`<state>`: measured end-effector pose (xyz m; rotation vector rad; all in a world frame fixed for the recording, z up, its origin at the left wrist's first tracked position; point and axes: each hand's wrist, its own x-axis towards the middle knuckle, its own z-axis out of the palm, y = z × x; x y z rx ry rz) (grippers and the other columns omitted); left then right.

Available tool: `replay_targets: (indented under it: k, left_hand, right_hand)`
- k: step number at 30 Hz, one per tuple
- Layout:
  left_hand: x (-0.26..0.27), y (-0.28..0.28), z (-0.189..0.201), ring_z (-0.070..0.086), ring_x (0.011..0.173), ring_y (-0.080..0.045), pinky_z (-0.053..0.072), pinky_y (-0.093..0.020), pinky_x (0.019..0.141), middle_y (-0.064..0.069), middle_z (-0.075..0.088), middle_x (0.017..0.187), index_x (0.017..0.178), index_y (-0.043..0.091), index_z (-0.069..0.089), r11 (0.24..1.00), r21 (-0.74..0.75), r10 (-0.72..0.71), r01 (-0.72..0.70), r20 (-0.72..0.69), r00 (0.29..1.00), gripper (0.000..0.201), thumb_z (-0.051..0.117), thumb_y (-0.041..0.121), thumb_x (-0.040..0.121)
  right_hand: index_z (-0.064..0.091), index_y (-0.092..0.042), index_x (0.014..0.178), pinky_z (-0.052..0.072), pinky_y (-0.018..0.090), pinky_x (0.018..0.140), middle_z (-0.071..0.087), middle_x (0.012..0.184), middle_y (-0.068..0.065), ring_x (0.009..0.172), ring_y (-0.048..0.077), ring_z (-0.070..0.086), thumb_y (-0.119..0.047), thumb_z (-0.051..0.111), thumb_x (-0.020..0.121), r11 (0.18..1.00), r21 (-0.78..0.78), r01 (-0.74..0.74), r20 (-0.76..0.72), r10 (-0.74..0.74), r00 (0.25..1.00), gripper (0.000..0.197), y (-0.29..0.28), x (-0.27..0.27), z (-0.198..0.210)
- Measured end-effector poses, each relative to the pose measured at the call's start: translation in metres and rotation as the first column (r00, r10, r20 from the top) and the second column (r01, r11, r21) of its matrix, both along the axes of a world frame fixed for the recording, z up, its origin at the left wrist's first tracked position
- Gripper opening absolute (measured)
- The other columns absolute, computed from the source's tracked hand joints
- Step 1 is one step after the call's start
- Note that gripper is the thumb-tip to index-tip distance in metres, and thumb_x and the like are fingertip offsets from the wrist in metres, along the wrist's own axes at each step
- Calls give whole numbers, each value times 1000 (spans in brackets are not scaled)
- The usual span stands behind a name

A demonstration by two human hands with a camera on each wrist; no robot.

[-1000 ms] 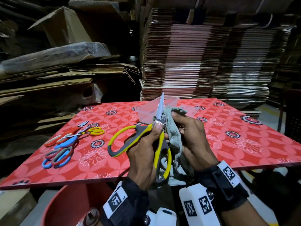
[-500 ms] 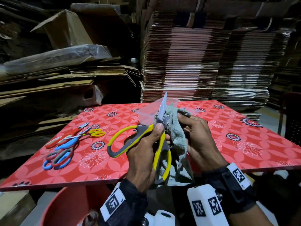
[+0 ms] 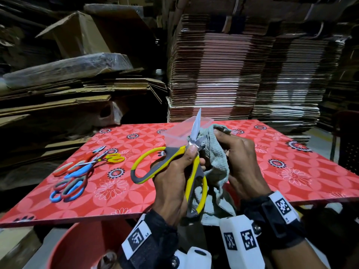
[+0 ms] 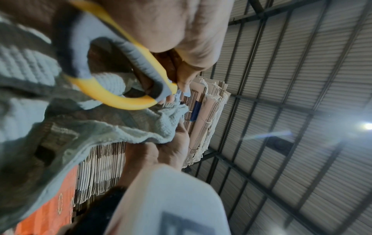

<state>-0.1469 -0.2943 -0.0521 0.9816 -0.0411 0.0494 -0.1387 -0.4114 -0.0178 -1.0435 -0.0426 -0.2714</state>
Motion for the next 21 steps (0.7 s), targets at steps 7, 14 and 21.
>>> replay_targets:
  k: [7, 14, 21]
  left_hand:
    - [4, 3, 0, 71, 74, -30, 59, -43, 73, -15, 75, 81, 78, 13, 83, 1000, 2, -21, 21, 3, 1000, 14, 82, 26, 82]
    - [6, 1, 6, 69, 75, -31, 60, -50, 84, -14, 74, 79, 69, 15, 82, 1000, 12, -20, 20, 31, 999, 17, 81, 29, 79]
    - [10, 4, 6, 67, 68, -28, 54, -36, 70, -13, 73, 78, 69, 13, 82, 999, -27, -42, 43, 31, 999, 18, 84, 31, 70]
  right_hand:
    - [71, 15, 92, 54, 41, 50, 66, 75, 33, 50, 33, 59, -9, 70, 91, 998, 45, -49, 26, 47, 999, 25, -2, 4, 0]
    - [72, 10, 82, 55, 42, 43, 68, 69, 29, 45, 32, 59, -8, 63, 97, 999, -48, 4, 48, -2, 999, 25, -6, 9, 8]
    - [76, 6, 94, 59, 34, 55, 75, 78, 18, 60, 28, 69, -6, 65, 96, 993, -116, 27, 68, -19, 998, 17, -17, 20, 9]
